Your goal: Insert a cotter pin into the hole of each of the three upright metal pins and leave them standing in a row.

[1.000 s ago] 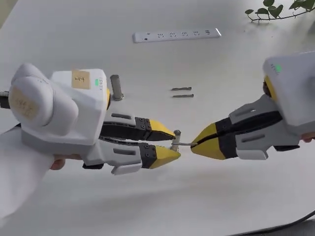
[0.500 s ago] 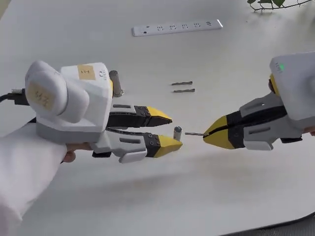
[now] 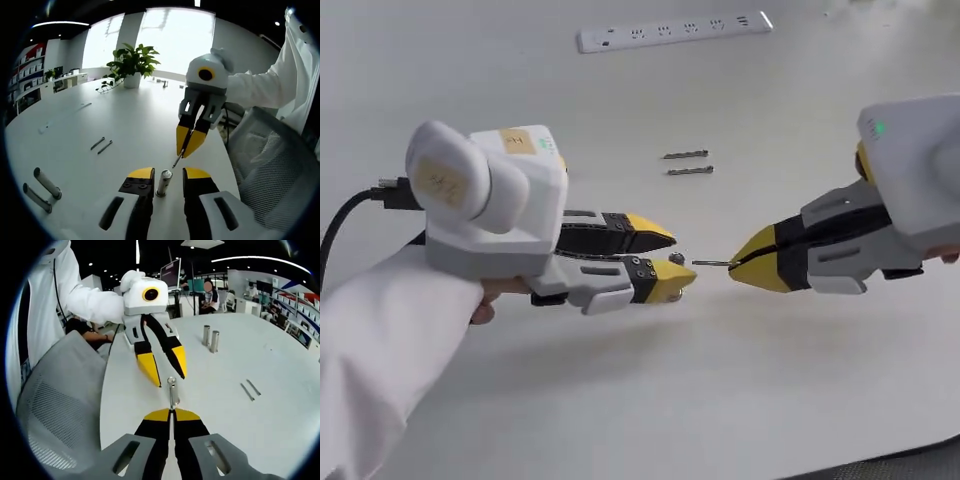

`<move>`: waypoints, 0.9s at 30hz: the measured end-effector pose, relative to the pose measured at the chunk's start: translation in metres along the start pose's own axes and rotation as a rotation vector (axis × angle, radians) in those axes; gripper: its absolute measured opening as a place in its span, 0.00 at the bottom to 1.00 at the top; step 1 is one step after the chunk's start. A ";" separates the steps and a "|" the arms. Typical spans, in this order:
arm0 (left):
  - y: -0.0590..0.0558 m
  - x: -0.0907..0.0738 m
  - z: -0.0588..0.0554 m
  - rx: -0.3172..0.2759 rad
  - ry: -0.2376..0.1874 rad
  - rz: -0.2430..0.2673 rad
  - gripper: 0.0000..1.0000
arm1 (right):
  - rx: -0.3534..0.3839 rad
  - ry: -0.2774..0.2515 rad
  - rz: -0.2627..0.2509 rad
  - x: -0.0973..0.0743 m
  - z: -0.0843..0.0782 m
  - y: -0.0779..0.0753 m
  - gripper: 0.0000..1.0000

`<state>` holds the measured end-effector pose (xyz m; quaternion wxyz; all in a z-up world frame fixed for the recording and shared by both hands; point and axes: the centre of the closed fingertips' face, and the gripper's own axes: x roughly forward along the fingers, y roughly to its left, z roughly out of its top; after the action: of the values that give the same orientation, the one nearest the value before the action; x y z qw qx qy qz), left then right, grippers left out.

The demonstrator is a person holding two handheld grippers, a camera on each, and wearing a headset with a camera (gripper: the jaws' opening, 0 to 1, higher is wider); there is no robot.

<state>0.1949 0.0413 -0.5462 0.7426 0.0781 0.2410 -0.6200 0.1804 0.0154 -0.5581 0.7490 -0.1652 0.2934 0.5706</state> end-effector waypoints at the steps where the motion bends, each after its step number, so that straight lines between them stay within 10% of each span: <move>1: 0.000 0.000 -0.002 0.002 0.009 -0.001 0.20 | 0.000 0.000 0.001 0.000 0.000 -0.002 0.00; 27: 0.000 0.005 -0.008 0.049 0.048 0.011 0.08 | -0.043 0.029 0.052 0.012 0.002 -0.004 0.00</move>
<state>0.1937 0.0406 -0.5555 0.7378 0.1123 0.2430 -0.6197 0.1869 0.0245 -0.5649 0.7259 -0.1819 0.2959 0.5937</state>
